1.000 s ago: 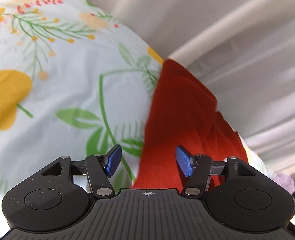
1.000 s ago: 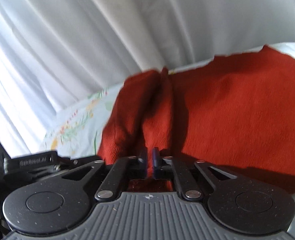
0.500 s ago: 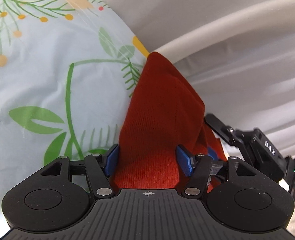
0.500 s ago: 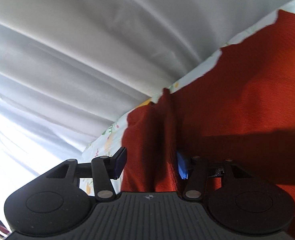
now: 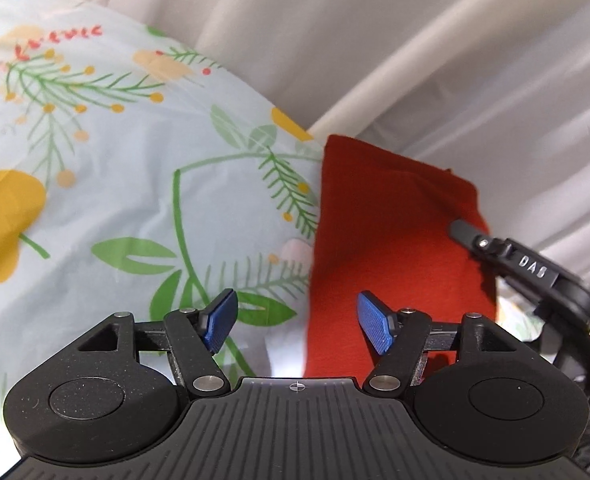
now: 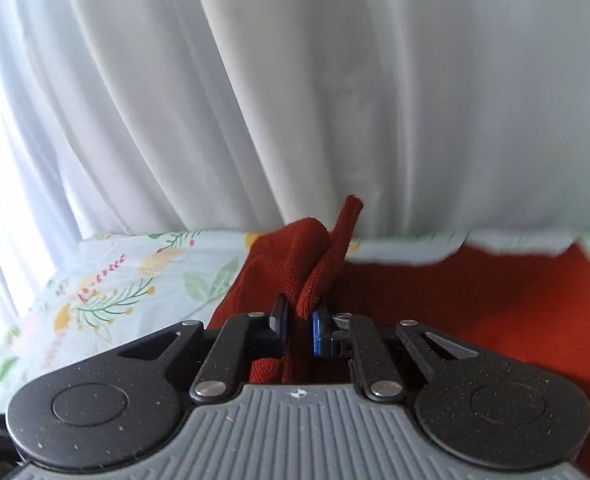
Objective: Fold small clothes
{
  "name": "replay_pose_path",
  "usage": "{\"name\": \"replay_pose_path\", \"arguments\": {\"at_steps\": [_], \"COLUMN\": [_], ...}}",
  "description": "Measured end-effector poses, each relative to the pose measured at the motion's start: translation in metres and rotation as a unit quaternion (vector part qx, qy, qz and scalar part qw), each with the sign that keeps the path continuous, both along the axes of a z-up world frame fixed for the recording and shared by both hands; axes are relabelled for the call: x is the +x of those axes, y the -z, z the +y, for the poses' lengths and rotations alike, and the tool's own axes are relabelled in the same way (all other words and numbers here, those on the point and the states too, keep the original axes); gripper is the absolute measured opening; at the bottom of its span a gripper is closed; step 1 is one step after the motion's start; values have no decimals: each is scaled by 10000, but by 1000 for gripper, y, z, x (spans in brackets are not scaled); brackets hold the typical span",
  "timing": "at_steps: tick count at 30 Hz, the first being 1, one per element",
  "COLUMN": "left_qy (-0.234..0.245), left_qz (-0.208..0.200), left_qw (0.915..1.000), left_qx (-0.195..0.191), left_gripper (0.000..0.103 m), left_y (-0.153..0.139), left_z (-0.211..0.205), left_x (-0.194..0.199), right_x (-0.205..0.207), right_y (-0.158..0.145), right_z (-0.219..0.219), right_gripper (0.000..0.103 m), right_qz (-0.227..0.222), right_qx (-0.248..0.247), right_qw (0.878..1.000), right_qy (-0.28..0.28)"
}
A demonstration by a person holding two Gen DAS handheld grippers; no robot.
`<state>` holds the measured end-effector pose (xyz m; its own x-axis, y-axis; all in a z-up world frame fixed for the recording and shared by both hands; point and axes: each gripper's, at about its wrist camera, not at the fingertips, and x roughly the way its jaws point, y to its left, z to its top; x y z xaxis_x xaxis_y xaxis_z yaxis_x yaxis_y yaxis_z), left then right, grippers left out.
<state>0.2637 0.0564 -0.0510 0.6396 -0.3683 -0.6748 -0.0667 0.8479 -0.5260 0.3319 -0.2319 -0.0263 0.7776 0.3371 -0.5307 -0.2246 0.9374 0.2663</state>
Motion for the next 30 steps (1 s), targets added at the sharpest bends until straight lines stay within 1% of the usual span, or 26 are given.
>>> {"name": "replay_pose_path", "arguments": {"at_steps": [2,4,7,9,10,12,14,15,16,18,20,21,22,23,24,26,27,28,29,30], "left_qy": [222,465,882,1148,1256,1427,1497,1473,1447,1359,1310,1285,1267,1260,1260,1235,1201,1203,1184,1098], "left_qz": [-106,-184,-265,-282,-301,-306,-286,-255,-237,-203,-154,-137,-127,-137,-157,-143,-196,-178,-142,-138], "left_qw": [9996,9985,9947,9905,9883,9846,9831,9830,9829,9830,9828,9829,9830,9829,9824,9817,9812,9805,9806,9825], "left_qx": [112,214,462,703,810,964,1014,1064,1111,1214,1292,1312,1326,1338,1367,1445,1498,1544,1555,1501], "left_gripper": [72,72,73,73,73,73,73,73,73,73,73,73,73,73,73,73,73,73,73,73], "left_y": [-3,-4,0,3,6,10,15,17,19,24,26,27,27,27,27,30,30,30,29,26], "left_z": [-10,-24,-48,-66,-73,-84,-87,-88,-89,-90,-93,-95,-98,-101,-104,-109,-112,-114,-114,-112], "left_x": [-5,-10,-19,-26,-29,-35,-39,-40,-41,-40,-36,-35,-34,-33,-33,-30,-30,-28,-26,-26], "right_x": [-7,-11,-10,-7,-5,-12,-27,-37,-51,-78,-98,-106,-110,-110,-108,-100,-96,-92,-89,-88], "right_y": [-6,-4,8,20,27,32,32,32,35,44,59,65,70,72,74,70,68,66,64,61], "right_z": [-16,-31,-57,-72,-78,-94,-112,-122,-134,-152,-163,-159,-157,-153,-149,-133,-125,-116,-108,-103], "right_gripper": [10,10,10,10,12,18,21,31,43,58,60,61,65,65,65,65,59,36,22,18], "right_qz": [-172,-194,-13,187,316,463,506,554,589,740,1035,1117,1154,1194,1240,1227,1220,1244,1279,1246], "right_qx": [-170,-409,-629,-641,-558,-202,327,635,965,1661,2392,2697,2900,2960,2944,2777,2586,2310,2052,1893], "right_qw": [9994,9978,9938,9917,9913,9905,9888,9869,9835,9722,9557,9483,9429,9411,9416,9492,9552,9616,9670,9701], "right_qy": [247,485,913,1096,1146,1280,1366,1378,1414,1475,1369,1248,1163,1120,1068,822,768,807,800,866]}}
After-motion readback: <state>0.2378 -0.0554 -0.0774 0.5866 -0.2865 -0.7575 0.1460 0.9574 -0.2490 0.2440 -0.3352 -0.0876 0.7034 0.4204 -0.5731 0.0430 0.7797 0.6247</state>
